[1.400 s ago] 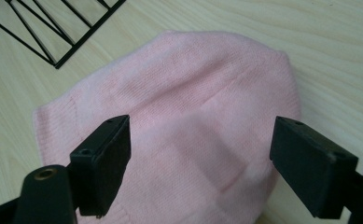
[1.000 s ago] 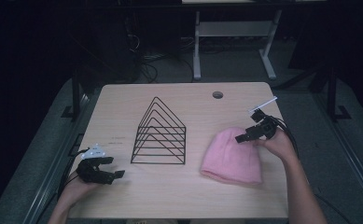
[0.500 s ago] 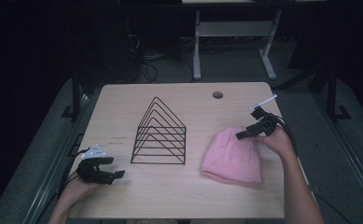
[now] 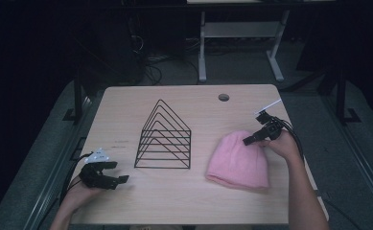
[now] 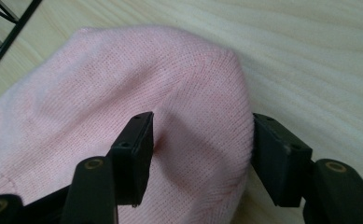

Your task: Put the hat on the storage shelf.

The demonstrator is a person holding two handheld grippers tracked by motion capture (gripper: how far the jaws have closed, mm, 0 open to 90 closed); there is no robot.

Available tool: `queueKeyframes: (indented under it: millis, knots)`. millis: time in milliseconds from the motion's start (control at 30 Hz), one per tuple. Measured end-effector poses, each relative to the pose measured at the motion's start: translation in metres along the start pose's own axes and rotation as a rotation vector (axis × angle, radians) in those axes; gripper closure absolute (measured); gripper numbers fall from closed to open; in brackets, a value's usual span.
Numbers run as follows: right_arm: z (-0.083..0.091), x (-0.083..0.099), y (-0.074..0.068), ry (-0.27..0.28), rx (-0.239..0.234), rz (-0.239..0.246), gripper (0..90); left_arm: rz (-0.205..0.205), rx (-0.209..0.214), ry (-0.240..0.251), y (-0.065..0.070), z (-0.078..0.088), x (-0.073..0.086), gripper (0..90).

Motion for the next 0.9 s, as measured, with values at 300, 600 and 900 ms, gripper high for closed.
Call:
queueKeyframes:
  millis: [300, 600, 900]
  knots:
    - [-0.006, 0.004, 0.002, -0.036, -0.026, -0.011, 46.6, -0.005, -0.001, -0.006, -0.001, 0.0, 0.0, 20.5]
    - [-0.008, 0.008, 0.001, -0.034, -0.037, -0.02, 56.1, 0.008, 0.0, -0.002, 0.001, -0.001, 0.0, 20.6]
    - [-0.009, 0.01, 0.001, -0.013, -0.054, -0.034, 65.8, 0.005, 0.001, -0.005, 0.001, -0.002, 0.001, 20.7]
Point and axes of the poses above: each handheld gripper's, and its own axes: z roughly backward along the jaws, x roughly out of its underside, y roughly to its right, the point moved 5 cm from there along -z, roughly forward along the jaws, and after that the axes turned 6 degrees about z, right-handed, at the moved point
